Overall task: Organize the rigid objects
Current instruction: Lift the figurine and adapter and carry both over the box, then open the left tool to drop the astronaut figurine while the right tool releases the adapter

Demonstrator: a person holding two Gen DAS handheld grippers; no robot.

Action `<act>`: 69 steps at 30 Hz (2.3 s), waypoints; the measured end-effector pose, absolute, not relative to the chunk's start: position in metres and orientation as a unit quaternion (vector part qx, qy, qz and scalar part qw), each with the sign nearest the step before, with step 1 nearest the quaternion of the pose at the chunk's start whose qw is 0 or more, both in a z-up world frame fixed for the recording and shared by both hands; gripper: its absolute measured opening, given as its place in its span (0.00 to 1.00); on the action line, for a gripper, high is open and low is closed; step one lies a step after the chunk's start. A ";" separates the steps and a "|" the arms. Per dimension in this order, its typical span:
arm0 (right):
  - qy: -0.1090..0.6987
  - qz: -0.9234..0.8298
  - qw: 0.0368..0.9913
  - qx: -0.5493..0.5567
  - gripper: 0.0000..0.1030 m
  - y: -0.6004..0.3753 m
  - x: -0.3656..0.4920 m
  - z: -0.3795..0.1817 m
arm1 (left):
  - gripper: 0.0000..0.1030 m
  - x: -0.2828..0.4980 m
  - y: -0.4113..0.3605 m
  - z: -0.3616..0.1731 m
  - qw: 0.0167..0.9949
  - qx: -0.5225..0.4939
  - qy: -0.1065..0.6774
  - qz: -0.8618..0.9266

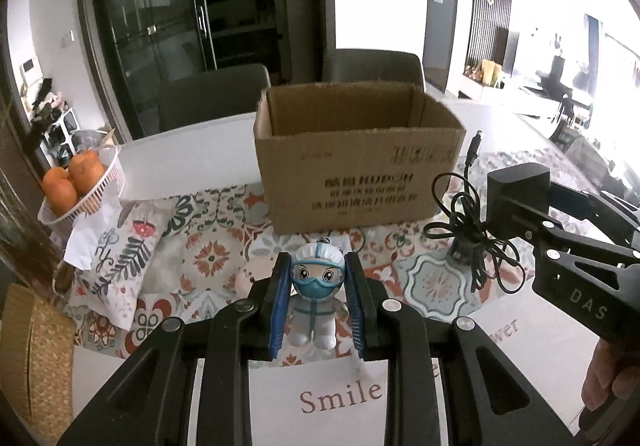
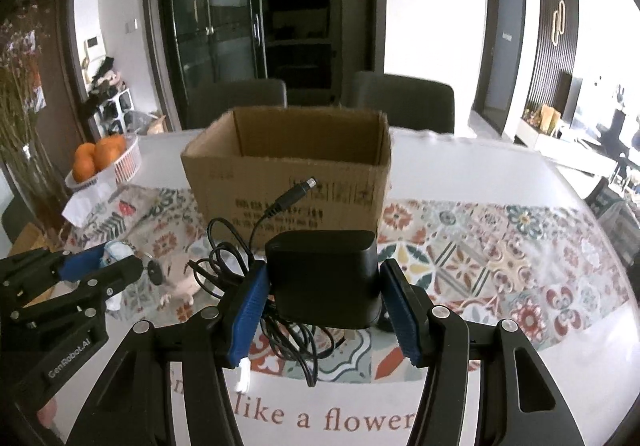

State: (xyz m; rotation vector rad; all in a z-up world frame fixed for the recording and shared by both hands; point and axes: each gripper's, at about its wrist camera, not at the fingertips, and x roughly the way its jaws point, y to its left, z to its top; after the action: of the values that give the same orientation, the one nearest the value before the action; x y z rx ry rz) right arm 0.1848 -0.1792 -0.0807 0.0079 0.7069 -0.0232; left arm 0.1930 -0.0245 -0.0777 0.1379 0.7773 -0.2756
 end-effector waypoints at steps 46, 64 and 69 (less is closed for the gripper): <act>0.315 0.002 0.946 0.070 0.56 -0.204 0.306 0.024 | 0.26 0.330 -0.059 0.030 0.922 0.040 0.340 -0.180; 0.406 0.015 0.912 0.060 0.56 -0.208 0.387 -0.009 | 0.26 0.404 -0.075 -0.019 0.884 0.032 0.431 -0.177; 0.440 0.018 0.896 0.063 0.56 -0.213 0.408 -0.033 | 0.26 0.418 -0.076 -0.041 0.871 0.037 0.458 -0.172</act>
State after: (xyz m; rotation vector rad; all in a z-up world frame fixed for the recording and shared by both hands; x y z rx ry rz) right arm 0.4078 -0.2130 -0.0333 0.1307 0.9120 0.0369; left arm 0.4180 -0.0760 -0.0411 0.0772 0.9568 -0.3605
